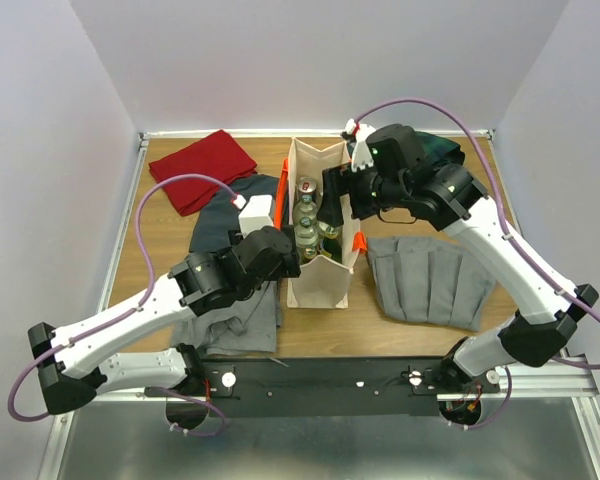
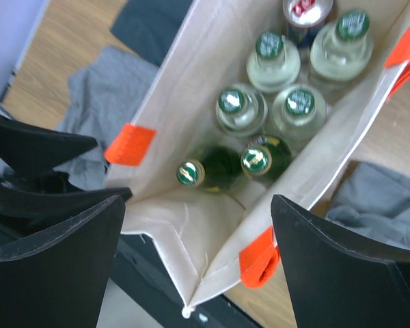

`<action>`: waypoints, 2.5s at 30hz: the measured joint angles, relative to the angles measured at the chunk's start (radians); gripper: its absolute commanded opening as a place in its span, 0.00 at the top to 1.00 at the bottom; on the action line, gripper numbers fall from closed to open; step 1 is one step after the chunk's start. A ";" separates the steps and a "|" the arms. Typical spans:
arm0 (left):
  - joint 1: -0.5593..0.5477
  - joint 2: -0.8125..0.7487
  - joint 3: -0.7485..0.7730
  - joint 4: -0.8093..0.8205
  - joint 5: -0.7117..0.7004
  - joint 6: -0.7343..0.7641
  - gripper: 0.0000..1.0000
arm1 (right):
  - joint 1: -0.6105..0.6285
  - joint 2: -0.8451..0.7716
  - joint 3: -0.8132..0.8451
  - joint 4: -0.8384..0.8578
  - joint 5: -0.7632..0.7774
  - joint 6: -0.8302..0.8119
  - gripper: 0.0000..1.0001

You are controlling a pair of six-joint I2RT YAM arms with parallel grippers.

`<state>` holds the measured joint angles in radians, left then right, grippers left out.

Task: Take the beverage out of the canvas bag
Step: Adjust the canvas bag at the center of the board, then take out the drink from the canvas bag.

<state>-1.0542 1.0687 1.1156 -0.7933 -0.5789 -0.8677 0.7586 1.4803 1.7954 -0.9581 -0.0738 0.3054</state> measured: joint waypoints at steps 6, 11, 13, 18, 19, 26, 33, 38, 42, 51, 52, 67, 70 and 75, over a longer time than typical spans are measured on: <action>0.001 -0.068 -0.072 0.059 0.055 0.015 0.27 | 0.012 -0.002 -0.056 -0.035 -0.002 0.001 0.04; 0.001 -0.083 -0.094 0.090 0.087 0.033 0.32 | 0.021 -0.021 -0.086 -0.036 -0.027 0.009 0.06; 0.001 -0.095 -0.109 0.105 0.100 0.040 0.35 | 0.026 -0.027 -0.092 -0.036 -0.036 0.011 0.07; 0.001 -0.123 -0.144 0.134 0.132 0.060 0.42 | 0.046 -0.033 -0.121 -0.037 -0.062 0.018 0.09; 0.001 -0.130 -0.153 0.141 0.139 0.064 0.42 | 0.051 -0.033 -0.130 -0.037 -0.067 0.019 0.09; 0.001 -0.146 -0.182 0.184 0.183 0.105 0.52 | 0.064 -0.033 -0.168 -0.061 -0.074 0.020 0.13; 0.001 -0.123 -0.203 0.232 0.249 0.158 0.54 | 0.066 -0.033 -0.168 -0.087 -0.074 0.028 0.22; 0.000 -0.117 -0.224 0.246 0.269 0.178 0.54 | 0.068 -0.033 -0.180 -0.092 -0.074 0.028 0.29; 0.000 -0.119 -0.229 0.255 0.274 0.195 0.55 | 0.069 -0.033 -0.194 -0.109 -0.073 0.034 0.30; -0.002 -0.114 -0.230 0.261 0.277 0.227 0.68 | 0.076 -0.006 -0.185 -0.114 -0.061 0.034 0.35; -0.002 -0.114 -0.230 0.261 0.277 0.228 0.68 | 0.079 0.003 -0.180 -0.113 -0.047 0.034 0.35; -0.006 -0.117 -0.240 0.269 0.285 0.265 0.68 | 0.109 0.097 -0.086 -0.157 0.072 0.038 0.40; -0.006 -0.113 -0.240 0.271 0.287 0.278 0.68 | 0.127 0.132 -0.049 -0.162 0.085 0.043 0.38; -0.007 -0.103 -0.240 0.276 0.292 0.288 0.68 | 0.166 0.188 -0.017 -0.161 0.100 0.047 0.38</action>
<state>-1.0611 0.9661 0.8761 -0.5175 -0.2871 -0.5793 0.9241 1.6680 1.7786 -1.1194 0.0257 0.3527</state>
